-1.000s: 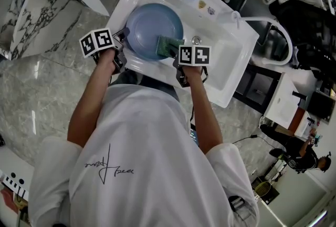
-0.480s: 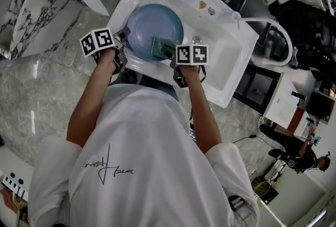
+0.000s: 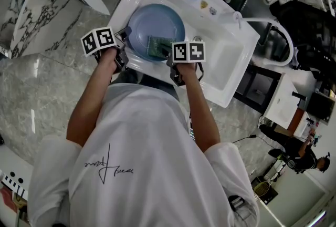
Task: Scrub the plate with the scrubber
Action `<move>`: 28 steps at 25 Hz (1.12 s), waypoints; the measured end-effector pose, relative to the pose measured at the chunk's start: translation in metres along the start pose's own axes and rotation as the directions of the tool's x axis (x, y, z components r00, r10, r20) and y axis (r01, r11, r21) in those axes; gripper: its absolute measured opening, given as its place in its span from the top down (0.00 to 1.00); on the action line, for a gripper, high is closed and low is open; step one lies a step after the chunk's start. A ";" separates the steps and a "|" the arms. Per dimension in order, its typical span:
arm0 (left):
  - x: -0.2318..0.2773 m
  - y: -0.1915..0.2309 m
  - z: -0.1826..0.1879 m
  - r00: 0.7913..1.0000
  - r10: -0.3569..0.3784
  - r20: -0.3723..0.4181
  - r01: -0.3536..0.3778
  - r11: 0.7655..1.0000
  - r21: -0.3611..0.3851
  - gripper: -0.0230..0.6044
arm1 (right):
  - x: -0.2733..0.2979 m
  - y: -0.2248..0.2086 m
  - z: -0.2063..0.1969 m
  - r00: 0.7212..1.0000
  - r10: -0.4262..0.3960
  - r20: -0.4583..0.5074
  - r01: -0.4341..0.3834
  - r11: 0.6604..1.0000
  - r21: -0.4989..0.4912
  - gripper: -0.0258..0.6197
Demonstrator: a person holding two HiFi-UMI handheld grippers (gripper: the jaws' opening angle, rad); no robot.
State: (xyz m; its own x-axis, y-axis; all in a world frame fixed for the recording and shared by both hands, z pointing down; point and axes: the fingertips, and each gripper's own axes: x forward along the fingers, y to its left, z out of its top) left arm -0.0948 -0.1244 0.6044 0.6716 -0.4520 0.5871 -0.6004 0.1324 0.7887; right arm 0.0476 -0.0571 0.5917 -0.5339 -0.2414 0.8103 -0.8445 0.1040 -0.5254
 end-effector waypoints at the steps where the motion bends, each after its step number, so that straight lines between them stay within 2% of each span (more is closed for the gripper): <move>1: 0.000 0.000 0.000 1.000 0.001 -0.001 -0.001 1.000 0.003 0.80 | 0.002 0.003 0.000 1.000 0.006 -0.004 -0.006 1.000 0.000 0.87; 12: 0.001 0.000 0.000 1.000 0.004 -0.004 -0.004 1.000 0.001 0.80 | 0.018 0.021 0.010 0.998 0.061 -0.002 -0.061 0.998 0.015 0.87; 28: 0.001 0.001 0.000 1.000 0.004 -0.008 -0.004 1.000 -0.012 0.80 | 0.044 0.041 0.034 0.996 0.086 0.002 -0.086 0.996 0.022 0.87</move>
State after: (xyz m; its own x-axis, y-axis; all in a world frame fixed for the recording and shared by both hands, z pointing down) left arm -0.0945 -0.1244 0.6065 0.6728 -0.4441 0.5917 -0.5978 0.1448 0.7885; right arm -0.0086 -0.0961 0.5972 -0.6049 -0.2331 0.7615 -0.7940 0.1036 -0.5990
